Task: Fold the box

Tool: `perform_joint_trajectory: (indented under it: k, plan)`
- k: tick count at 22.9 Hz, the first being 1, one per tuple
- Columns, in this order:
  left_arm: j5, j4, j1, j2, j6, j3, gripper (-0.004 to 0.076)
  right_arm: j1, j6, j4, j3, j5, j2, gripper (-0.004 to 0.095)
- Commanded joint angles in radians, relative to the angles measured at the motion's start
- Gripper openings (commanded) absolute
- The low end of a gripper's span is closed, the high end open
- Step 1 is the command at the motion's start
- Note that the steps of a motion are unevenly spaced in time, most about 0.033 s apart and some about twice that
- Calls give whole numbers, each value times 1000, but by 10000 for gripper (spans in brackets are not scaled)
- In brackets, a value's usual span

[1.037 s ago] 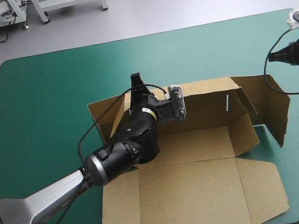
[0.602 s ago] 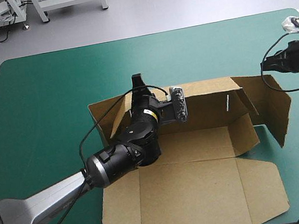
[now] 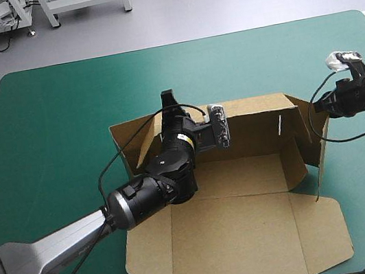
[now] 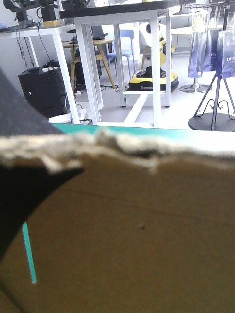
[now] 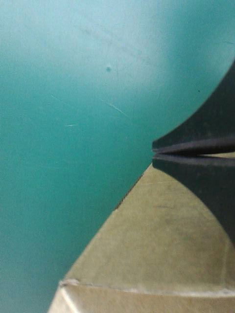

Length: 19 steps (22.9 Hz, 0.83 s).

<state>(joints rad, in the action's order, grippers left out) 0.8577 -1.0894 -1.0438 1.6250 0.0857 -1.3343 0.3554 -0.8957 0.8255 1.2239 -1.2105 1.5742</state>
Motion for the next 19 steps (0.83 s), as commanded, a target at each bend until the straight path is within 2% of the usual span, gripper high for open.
perform_joint_trajectory:
  k: [1,4,8,19]
  plan:
    - [-7,-54,-7,-43,34,-27,-6,2,-20,57,-6,-41,-95,-25]
    - [10,-58,-7,-43,34,-27,-6,2,-20,0,-27,-41,-175,-24]
    - [21,-58,-7,-43,34,-27,-6,2,-47,2,-84,-26,-230,-25]
    - [19,-62,-7,-43,34,-27,-6,2,-102,-10,-144,30,-233,-15]
